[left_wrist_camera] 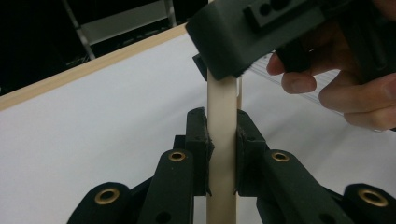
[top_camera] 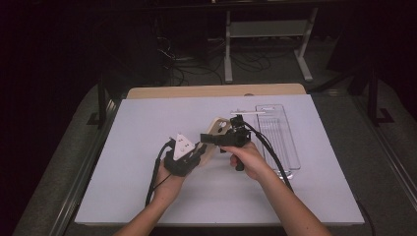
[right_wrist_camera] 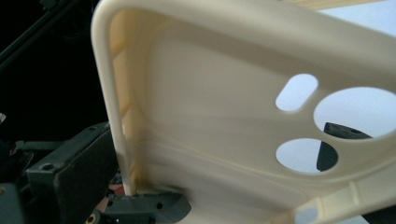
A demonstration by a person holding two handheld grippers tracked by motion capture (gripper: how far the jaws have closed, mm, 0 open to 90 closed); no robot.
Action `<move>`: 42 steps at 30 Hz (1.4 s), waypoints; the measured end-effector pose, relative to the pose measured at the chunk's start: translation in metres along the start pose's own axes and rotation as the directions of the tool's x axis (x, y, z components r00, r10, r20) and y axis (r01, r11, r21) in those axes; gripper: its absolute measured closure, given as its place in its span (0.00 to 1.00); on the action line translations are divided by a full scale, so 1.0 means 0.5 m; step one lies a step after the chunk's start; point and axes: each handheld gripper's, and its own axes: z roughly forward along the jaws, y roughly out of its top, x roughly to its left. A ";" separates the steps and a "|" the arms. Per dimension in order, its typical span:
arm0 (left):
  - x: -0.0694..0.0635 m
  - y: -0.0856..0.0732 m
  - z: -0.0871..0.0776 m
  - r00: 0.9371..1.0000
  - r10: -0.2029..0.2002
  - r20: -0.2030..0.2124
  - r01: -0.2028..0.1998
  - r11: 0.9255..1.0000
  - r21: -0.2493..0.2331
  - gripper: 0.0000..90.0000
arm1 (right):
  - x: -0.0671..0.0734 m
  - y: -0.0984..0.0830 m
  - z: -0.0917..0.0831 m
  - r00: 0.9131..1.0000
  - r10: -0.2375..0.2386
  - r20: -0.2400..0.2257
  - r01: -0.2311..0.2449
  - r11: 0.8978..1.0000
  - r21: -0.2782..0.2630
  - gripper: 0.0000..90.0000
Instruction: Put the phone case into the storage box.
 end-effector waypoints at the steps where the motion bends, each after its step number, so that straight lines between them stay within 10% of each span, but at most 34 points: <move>1: -0.002 0.000 0.001 1.000 -0.002 0.004 0.002 1.000 -0.004 0.88 | 0.000 0.000 0.000 1.000 0.005 -0.004 -0.005 1.000 0.003 0.00; 22: -0.001 -0.004 0.002 1.000 -0.013 0.010 0.013 1.000 0.005 0.87 | 0.000 -0.002 0.002 1.000 -0.004 0.006 0.004 1.000 0.006 0.07; 42: 0.023 -0.011 0.000 0.996 -0.018 0.082 0.015 0.999 0.039 0.21 | -0.002 -0.004 0.004 1.000 -0.002 0.019 0.002 1.000 0.017 0.08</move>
